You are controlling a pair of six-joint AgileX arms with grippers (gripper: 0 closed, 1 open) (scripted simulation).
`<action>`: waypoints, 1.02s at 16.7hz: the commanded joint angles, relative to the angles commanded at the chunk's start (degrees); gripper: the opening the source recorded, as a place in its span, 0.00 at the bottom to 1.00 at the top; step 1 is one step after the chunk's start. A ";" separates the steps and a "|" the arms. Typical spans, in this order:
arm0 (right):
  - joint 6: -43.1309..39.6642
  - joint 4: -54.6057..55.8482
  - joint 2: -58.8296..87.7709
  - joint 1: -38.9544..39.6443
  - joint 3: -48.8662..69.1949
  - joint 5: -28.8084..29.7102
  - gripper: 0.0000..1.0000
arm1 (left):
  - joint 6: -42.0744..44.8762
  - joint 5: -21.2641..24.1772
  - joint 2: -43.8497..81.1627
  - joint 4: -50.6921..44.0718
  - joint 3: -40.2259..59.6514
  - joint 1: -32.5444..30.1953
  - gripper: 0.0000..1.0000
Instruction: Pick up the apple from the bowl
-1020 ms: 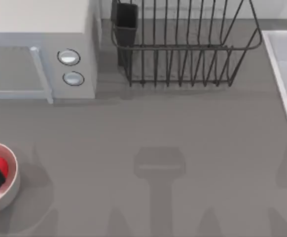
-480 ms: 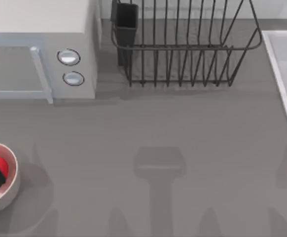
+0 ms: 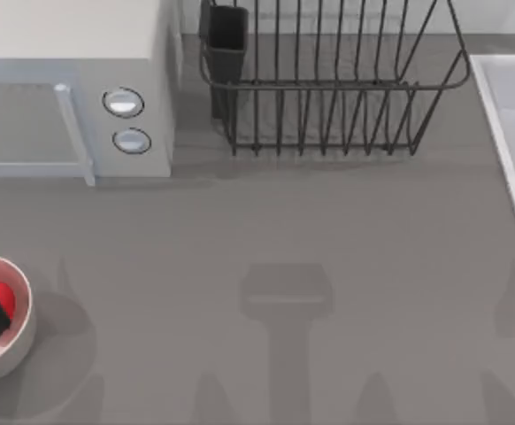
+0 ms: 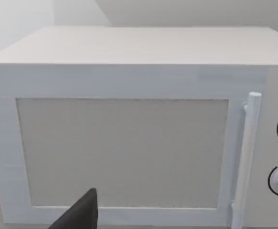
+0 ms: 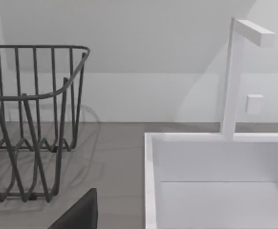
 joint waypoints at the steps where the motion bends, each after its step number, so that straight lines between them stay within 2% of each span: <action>1: 0.00 0.00 0.00 0.00 0.00 0.00 1.00 | 0.00 0.00 0.00 0.00 0.00 0.00 1.00; 6: 0.00 0.00 0.00 0.00 0.00 0.00 1.00 | 0.00 0.00 0.05 -0.04 0.05 0.00 1.00; 9: 0.00 0.00 0.00 0.00 0.00 0.00 1.00 | 0.12 0.00 3.75 -3.21 3.33 0.06 1.00; 13: 0.00 0.00 0.00 0.00 0.00 0.00 1.00 | 0.49 0.00 17.03 -12.98 13.47 0.24 1.00; 17: 0.00 0.00 0.00 0.00 0.00 0.00 1.00 | 0.99 0.00 37.27 -26.33 27.29 0.48 1.00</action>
